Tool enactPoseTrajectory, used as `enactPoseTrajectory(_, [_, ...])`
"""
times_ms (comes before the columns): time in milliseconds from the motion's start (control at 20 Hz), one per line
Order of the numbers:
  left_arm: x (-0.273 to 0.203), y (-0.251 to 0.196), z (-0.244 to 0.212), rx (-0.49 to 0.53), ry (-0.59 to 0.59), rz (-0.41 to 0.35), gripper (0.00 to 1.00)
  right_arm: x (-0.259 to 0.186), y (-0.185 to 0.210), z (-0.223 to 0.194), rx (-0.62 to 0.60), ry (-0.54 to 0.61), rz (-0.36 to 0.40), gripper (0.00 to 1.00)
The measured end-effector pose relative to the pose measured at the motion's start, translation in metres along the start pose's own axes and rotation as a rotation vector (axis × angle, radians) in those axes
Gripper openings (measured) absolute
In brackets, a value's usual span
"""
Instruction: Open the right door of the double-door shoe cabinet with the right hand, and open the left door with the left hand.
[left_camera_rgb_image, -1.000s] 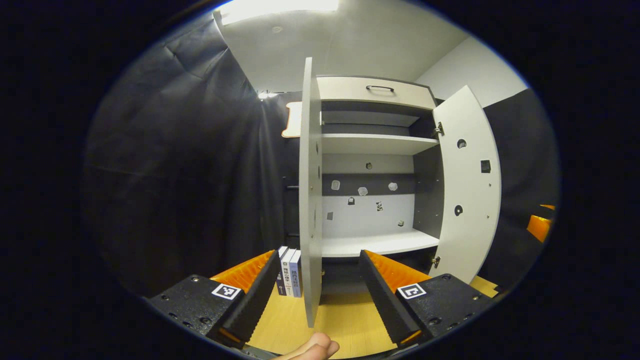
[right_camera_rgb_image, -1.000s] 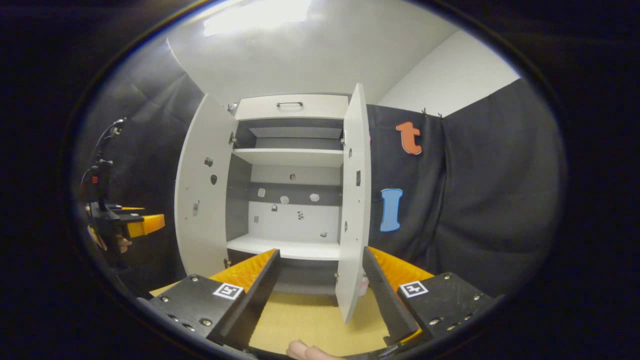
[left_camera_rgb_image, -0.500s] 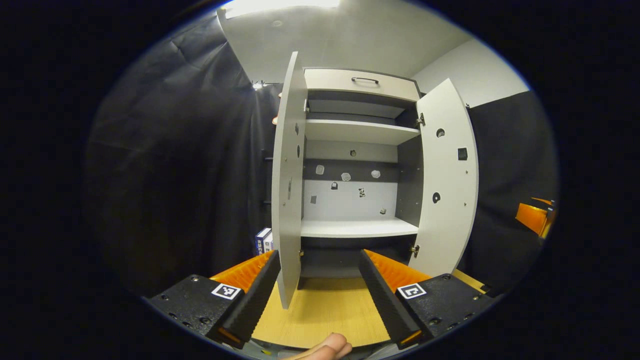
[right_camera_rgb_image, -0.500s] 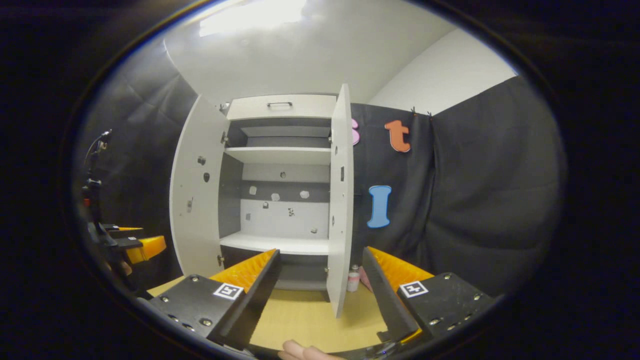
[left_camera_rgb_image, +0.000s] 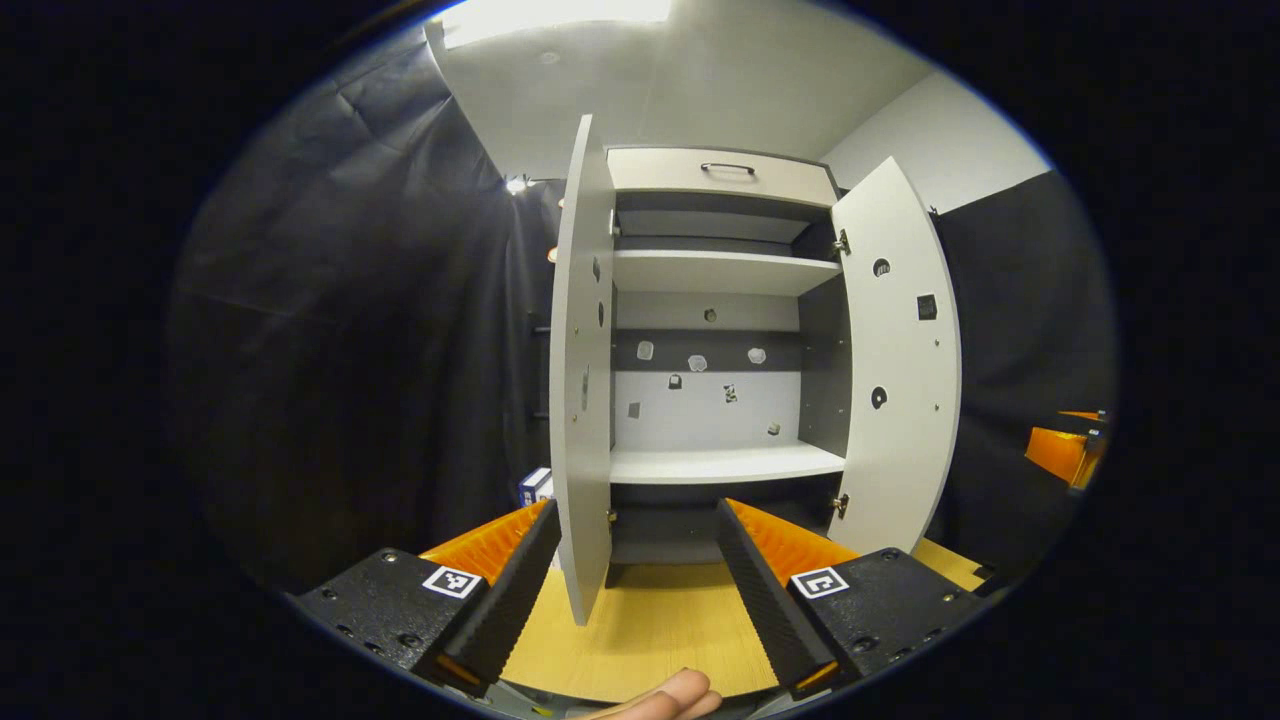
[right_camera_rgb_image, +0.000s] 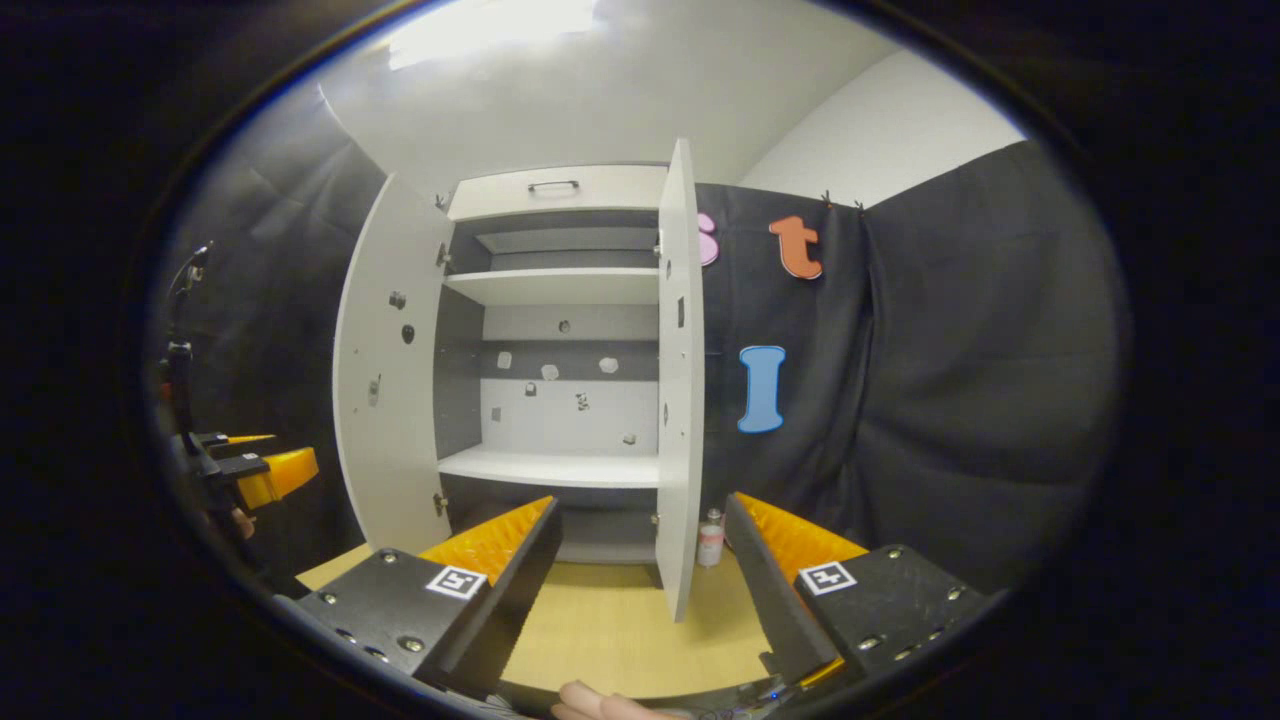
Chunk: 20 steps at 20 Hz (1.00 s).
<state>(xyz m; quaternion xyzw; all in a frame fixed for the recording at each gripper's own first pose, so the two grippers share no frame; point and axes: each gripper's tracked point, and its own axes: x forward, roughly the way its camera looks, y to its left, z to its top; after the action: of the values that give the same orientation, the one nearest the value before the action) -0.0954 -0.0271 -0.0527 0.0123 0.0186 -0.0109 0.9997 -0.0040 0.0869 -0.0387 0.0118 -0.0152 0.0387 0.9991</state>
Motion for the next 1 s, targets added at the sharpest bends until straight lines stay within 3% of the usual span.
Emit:
enactPoseTrajectory(100, [-0.003, -0.001, 0.004, 0.000, -0.015, -0.006, 1.00, -0.001, -0.002, 0.002, 0.002, -0.006, -0.006, 0.98])
enactPoseTrajectory(150, [-0.004, -0.002, 0.005, -0.002, -0.017, -0.011, 0.96, -0.001, -0.002, 0.003, 0.000, -0.009, -0.007, 0.98])
enactPoseTrajectory(1000, [-0.012, -0.035, 0.003, 0.025, -0.045, -0.076, 0.96, -0.010, -0.018, 0.002, 0.010, -0.017, -0.011, 0.98])
